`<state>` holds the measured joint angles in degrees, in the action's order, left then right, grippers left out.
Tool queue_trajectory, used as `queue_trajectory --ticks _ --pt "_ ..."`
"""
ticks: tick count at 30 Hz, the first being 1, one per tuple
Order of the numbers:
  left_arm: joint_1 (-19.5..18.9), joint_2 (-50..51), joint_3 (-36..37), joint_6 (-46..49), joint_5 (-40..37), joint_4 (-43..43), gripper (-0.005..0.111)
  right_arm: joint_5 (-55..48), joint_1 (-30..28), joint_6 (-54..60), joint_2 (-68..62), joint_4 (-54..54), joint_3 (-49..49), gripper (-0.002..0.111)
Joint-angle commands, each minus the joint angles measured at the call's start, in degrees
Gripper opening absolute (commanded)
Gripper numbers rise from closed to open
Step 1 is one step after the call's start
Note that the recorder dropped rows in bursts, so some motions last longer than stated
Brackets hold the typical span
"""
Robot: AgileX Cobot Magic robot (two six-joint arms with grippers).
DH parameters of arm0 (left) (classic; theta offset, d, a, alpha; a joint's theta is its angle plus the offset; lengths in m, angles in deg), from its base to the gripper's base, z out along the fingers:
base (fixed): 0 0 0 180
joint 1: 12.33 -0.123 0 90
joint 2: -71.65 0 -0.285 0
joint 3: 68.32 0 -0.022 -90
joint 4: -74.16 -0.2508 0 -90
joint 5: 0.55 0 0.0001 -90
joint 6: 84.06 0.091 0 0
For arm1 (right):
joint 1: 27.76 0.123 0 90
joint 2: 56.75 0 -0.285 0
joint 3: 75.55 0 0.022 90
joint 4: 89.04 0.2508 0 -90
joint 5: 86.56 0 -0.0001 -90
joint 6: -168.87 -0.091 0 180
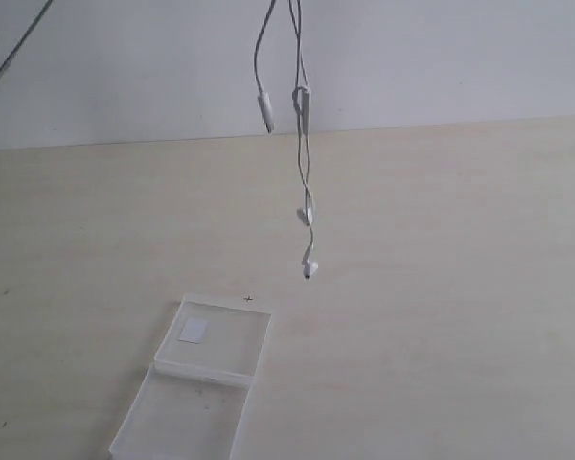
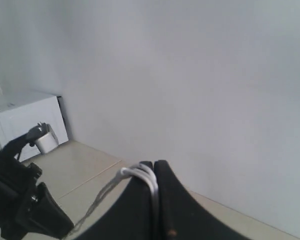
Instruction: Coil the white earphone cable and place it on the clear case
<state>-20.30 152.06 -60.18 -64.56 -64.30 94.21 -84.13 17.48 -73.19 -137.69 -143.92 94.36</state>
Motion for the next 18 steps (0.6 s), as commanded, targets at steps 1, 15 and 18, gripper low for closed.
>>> queue_trajectory --ticks 1,15,18 --pt "0.0 -0.3 1.3 3.7 0.8 6.5 0.0 3.7 0.1 0.0 -0.3 1.8 0.8 0.0" --pt "0.1 -0.3 3.8 10.3 -5.3 14.0 0.006 6.3 0.1 0.5 -1.6 2.5 0.8 0.0" --pt "0.1 -0.3 3.8 10.5 -5.9 14.0 0.021 6.3 0.1 0.5 -1.6 2.4 0.8 0.0"
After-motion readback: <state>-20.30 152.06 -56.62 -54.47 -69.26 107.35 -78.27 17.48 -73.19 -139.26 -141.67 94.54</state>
